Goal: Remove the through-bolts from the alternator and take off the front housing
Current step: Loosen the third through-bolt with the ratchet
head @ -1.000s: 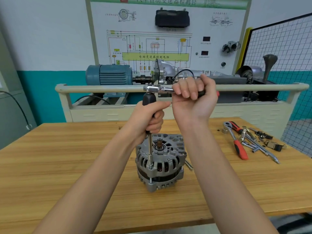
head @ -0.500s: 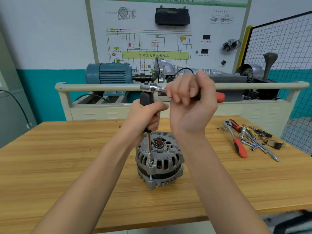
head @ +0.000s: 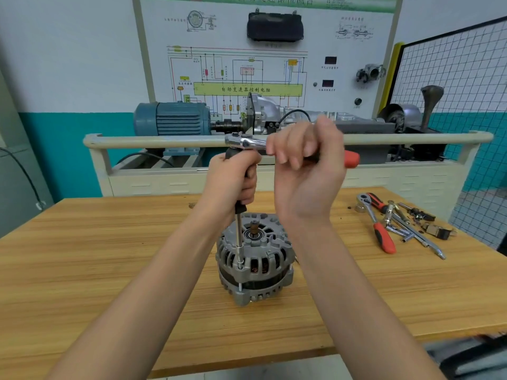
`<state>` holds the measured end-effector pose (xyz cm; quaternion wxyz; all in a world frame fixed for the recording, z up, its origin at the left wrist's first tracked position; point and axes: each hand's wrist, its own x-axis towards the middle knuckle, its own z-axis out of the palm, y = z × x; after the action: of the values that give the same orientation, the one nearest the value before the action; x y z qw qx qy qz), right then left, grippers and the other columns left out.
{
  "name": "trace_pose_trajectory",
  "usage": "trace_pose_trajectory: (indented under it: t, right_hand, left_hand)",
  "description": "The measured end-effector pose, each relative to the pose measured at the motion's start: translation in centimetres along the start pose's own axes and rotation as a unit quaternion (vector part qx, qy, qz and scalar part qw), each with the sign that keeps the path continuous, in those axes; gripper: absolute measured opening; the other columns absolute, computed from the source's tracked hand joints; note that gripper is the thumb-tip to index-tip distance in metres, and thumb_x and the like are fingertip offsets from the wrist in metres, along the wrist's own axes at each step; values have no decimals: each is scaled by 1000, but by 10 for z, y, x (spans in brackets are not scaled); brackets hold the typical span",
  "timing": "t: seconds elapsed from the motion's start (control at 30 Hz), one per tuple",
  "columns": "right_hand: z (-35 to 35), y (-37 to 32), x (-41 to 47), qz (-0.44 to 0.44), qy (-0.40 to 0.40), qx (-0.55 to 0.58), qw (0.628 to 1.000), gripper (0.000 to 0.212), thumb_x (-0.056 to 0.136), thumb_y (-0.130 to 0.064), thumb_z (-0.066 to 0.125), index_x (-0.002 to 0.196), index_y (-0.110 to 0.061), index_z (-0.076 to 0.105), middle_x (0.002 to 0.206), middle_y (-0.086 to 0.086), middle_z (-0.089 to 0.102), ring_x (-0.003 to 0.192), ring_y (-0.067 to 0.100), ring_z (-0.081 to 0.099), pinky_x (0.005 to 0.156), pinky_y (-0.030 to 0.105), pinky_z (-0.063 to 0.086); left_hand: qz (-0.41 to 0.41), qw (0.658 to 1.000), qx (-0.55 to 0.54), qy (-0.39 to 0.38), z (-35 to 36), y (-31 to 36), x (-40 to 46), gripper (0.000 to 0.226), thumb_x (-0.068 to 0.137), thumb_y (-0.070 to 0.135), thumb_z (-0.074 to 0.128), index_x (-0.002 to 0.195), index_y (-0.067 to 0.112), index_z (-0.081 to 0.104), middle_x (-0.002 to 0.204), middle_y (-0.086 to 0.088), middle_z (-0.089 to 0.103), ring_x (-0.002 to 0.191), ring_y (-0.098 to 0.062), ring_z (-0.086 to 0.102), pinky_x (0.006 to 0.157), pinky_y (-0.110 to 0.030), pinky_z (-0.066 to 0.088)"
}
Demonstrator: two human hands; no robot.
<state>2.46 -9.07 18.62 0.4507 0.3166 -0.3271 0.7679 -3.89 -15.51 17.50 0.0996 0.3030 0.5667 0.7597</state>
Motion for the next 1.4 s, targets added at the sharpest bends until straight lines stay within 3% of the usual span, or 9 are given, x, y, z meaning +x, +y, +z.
trace_pose_trajectory:
  t: [0.2,0.37,0.5,0.6,0.77,0.87,1.03,1.23,1.4]
  right_hand:
    - [11,3,-20,-174,-109,-225,953,23,84,-9,45,67,-24,45,59,-6,43,50,17,35,52,32,29]
    - [1,-5,3,0,-25,1,1000,40,86,-6,40,48,-16,37,40,-4,32,40,14,29,48,29,30]
    - [-16,-7,27,182,105,218,953,43,83,-12,40,41,-16,35,35,-4,25,34,12,24,40,22,24]
    - [-19,-3,31,200,139,270,932,40,80,-12,43,41,-16,35,34,-5,25,32,11,24,39,21,22]
    - [-12,-7,16,136,87,173,972,45,88,-11,39,43,-17,37,37,-3,27,38,13,26,43,24,29]
    - [4,-2,-1,-19,3,-7,1000,40,88,-4,39,51,-19,39,41,-3,31,41,14,29,48,29,31]
    - [20,7,-19,-156,-82,-236,956,25,84,-11,46,63,-24,44,55,-4,40,49,18,33,51,33,28]
    - [1,-3,6,24,-49,14,998,40,85,-7,41,46,-16,41,39,-3,32,41,14,29,48,30,29]
    - [-21,-4,31,222,92,276,931,40,83,-13,43,43,-15,36,36,-4,27,34,12,27,41,23,25]
  left_hand:
    - [20,998,35,48,6,-2,-1,33,83,4,50,56,18,38,45,3,35,45,-14,29,43,-19,24]
    - [25,998,-13,-51,-6,-3,-2,37,82,6,59,54,15,37,39,5,28,34,-10,20,38,-18,20]
    - [-26,980,-16,-195,-20,1,-3,27,73,17,61,51,15,45,39,4,32,32,-9,25,39,-19,24]
    - [-71,969,-14,-236,-19,2,-4,35,75,20,56,44,16,41,34,5,27,29,-6,21,38,-22,16]
    - [-44,989,-19,-139,-14,-4,-3,45,81,15,52,39,20,36,33,7,22,29,-7,15,37,-17,14]
    - [-19,999,7,-39,-3,-8,-2,52,87,8,49,38,23,36,36,6,22,31,-9,16,36,-15,17]
    - [39,995,77,42,1,-10,-2,29,90,12,54,62,17,48,57,-3,39,48,-10,33,40,-20,29]
    - [40,991,28,-121,-20,-7,-3,33,72,12,62,44,20,46,40,2,33,34,-12,27,40,-20,27]
    - [20,976,-10,-216,-19,3,-2,33,76,13,58,45,16,46,37,2,33,31,-12,27,41,-19,25]
